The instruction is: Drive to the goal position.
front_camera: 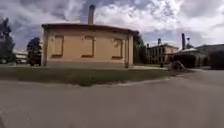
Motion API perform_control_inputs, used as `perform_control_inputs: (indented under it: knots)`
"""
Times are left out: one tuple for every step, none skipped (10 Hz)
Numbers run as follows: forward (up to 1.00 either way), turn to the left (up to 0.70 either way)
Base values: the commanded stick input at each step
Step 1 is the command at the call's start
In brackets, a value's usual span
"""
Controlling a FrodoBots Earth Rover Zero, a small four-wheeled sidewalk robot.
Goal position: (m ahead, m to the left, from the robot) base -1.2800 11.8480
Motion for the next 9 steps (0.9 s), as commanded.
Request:
perform_control_inputs:
  knots:
    - [0.70, 0.27]
    - [0.70, 0.27]
    - [0.70, 0.27]
    - [0.70, 0.27]
    - [0.70, 0.27]
    - [0.02, 0.45]
    - [0.00, 0.45]
    - [0.00, 0.45]
    - [0.00, 0.45]
